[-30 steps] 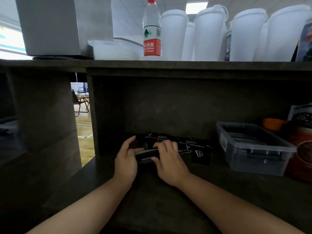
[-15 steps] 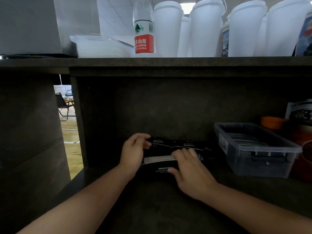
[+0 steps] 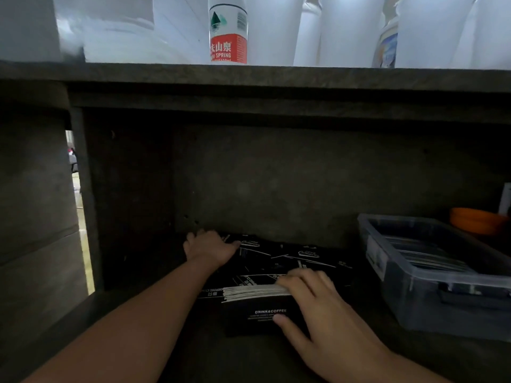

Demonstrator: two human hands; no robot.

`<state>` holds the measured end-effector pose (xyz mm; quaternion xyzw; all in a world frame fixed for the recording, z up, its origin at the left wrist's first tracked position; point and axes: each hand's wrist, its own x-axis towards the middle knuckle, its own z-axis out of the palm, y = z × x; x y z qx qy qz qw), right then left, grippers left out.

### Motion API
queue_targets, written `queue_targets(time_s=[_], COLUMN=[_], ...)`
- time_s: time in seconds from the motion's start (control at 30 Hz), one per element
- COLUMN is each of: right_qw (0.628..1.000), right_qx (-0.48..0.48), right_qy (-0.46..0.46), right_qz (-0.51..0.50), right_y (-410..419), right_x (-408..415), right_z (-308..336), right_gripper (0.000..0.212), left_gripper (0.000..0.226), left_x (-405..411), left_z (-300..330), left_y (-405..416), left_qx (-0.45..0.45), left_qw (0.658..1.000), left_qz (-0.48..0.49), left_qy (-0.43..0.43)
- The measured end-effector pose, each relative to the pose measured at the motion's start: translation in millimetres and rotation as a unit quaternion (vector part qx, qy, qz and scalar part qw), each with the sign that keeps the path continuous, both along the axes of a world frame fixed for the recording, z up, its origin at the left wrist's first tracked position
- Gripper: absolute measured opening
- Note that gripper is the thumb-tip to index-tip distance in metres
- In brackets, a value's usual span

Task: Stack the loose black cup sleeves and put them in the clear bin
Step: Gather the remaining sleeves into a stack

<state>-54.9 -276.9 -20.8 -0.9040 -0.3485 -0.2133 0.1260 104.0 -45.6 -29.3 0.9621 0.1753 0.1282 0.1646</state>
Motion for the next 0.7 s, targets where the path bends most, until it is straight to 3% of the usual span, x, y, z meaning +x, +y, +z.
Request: queue_targets(time_s=[0.1,0.2,0.3,0.4,0.5,0.7], right_qw=[1.000,1.000,0.999,0.999,0.998,0.997], right_qx=[0.005,0.023,0.035,0.035,0.023,0.030], right_qy=[0.008,0.016,0.021,0.015,0.004,0.012], right_qz=[0.012,0.012,-0.004,-0.033,-0.059,-0.071], right_y=[-4,-4,-2,-4,-6,-4], right_x=[1,1,0,0,1,3], right_z=[0,1,2,2,2,3], right_gripper=[0.047,0.044,0.043,0.044,0.040,0.032], left_gripper=[0.053,0.025,0.008,0.006,0.001,0.009], left_x=[-3,-11,-21,-45,-74,-95], left_z=[1,9,21,30,28,25], left_y=[7,17,29,28,30,42], left_qx=[-0.088,-0.199,-0.322,-0.431,-0.394,-0.300], left_qw=[0.996,0.971,0.921,0.864,0.860,0.845], left_qz=[-0.001,0.026,-0.017,-0.144,-0.275,-0.442], left_qy=[-0.022,-0.129,-0.220,-0.217,-0.172,0.021])
